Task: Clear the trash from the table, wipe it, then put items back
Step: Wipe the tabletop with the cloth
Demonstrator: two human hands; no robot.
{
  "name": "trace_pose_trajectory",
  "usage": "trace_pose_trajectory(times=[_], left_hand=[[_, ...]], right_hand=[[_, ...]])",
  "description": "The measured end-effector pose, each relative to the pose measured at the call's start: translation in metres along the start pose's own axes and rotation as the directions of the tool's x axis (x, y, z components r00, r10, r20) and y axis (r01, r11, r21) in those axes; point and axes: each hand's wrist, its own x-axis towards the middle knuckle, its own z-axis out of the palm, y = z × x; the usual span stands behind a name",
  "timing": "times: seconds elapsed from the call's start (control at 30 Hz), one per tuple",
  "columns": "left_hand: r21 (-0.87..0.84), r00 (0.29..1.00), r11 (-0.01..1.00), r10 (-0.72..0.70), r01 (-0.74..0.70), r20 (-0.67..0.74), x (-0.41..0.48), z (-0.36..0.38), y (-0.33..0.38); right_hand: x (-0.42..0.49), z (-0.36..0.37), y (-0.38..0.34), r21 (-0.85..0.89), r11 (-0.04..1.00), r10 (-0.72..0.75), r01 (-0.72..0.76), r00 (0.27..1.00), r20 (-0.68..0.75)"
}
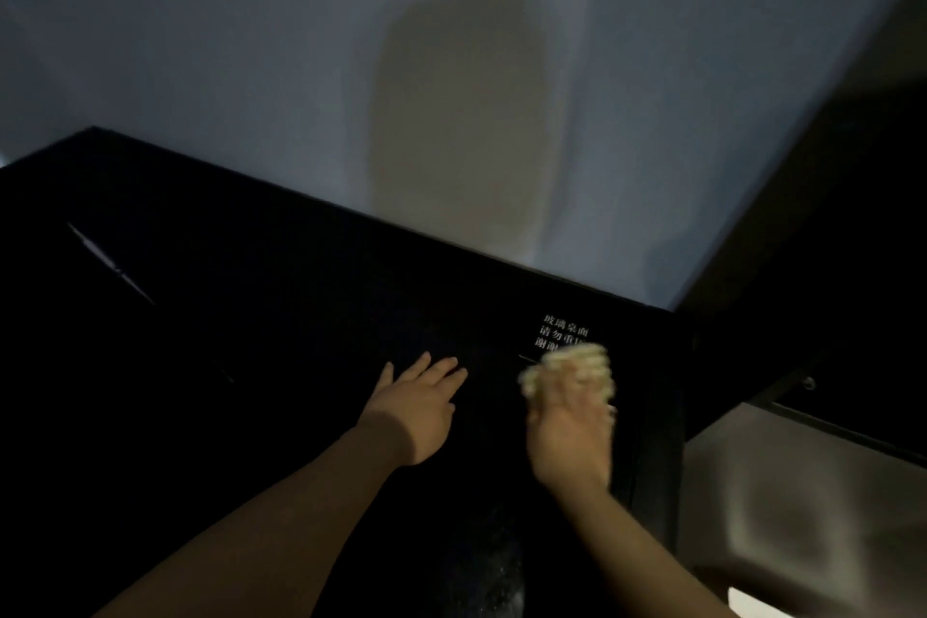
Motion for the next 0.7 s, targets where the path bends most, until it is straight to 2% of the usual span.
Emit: trace_pose_trajectory(times=[0.1,0.17,0.23,0.3,0.37,0.4,0.43,0.5,0.57,0.63,0.7], left_hand=[[0.015,0.999,1.000,0.021,-0.020,-0.050,0.001,0.001,-0.002],[0.018,0.997,0.998,0.060,-0.059,-0.048,0.000,0.002,-0.007],[0.028,0.994,0.994,0.110,-0.109,-0.022,0.000,0.002,-0.015],[0.068,0.989,0.987,0.149,-0.149,0.000,0.002,-0.005,-0.022],[0.130,0.983,0.974,0.183,-0.184,0.018,0.006,-0.013,-0.027],[0.141,0.979,0.969,0.199,-0.202,0.035,0.006,-0.014,-0.027],[0.152,0.976,0.964,0.212,-0.217,0.047,0.006,-0.015,-0.028],[0.179,0.972,0.956,0.225,-0.233,0.063,0.004,-0.013,-0.029],[0.198,0.967,0.947,0.239,-0.252,0.085,0.000,-0.013,-0.034],[0.221,0.958,0.934,0.260,-0.281,0.118,-0.003,-0.013,-0.037],[0.228,0.955,0.930,0.264,-0.289,0.135,-0.005,-0.015,-0.037]], right_hand=[[-0.023,0.019,-0.031,0.038,0.950,-0.313,0.310,0.940,0.138],[-0.014,0.018,-0.018,0.014,0.936,-0.349,0.350,0.928,0.131],[-0.002,0.013,0.007,-0.029,0.973,-0.228,0.230,0.973,0.040],[-0.002,0.005,0.026,-0.057,0.998,0.019,-0.020,1.000,-0.024],[-0.012,0.007,0.020,-0.044,0.970,0.238,-0.240,0.970,-0.046],[-0.018,0.012,0.005,-0.028,0.956,0.290,-0.291,0.956,-0.046],[-0.025,0.018,-0.014,-0.023,0.961,0.275,-0.276,0.961,-0.042],[-0.037,0.033,-0.048,-0.026,0.995,0.098,-0.098,0.995,0.015],[-0.047,0.039,-0.059,-0.043,0.998,-0.036,0.039,0.996,0.083],[-0.053,0.033,-0.040,-0.100,0.995,0.005,0.005,0.994,0.105],[-0.062,0.024,-0.011,-0.114,0.975,0.198,-0.193,0.979,0.038]])
